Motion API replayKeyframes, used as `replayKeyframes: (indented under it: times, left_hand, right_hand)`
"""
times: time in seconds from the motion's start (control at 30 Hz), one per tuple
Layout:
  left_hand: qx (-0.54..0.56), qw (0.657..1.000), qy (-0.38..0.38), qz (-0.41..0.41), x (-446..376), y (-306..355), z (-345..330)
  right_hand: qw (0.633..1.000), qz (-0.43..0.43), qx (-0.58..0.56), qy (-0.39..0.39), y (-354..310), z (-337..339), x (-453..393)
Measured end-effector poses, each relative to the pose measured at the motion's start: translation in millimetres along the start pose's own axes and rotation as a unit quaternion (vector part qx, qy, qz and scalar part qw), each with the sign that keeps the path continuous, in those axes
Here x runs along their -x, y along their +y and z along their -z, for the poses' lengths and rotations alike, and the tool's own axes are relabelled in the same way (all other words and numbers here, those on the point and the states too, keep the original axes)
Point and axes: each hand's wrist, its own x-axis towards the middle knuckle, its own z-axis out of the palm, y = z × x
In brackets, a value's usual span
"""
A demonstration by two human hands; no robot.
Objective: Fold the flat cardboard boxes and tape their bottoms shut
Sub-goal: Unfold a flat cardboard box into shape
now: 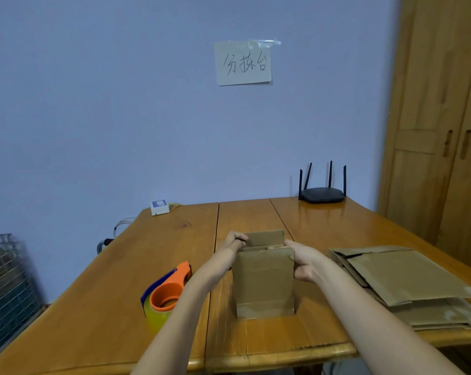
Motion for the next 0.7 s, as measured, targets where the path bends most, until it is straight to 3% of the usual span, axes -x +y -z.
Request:
replayKeyframes:
  times: [0.1, 0.33, 0.7]
  left_hand:
    - [0.014, 1.000, -0.010, -0.011, 8, -3, 3]
    - [0.195, 0.980, 0.021, -0.039, 11, -25, 10]
    - [0.199, 0.980, 0.011, -0.020, 7, -24, 4]
  right_hand:
    - [1.000, 0.000, 0.008, -0.002, 0, 0, -2]
    - [1.000, 0.002, 0.006, -0.006, 1, 1, -2]
    - [1.000, 0.011, 0.023, -0.016, 0, 0, -1]
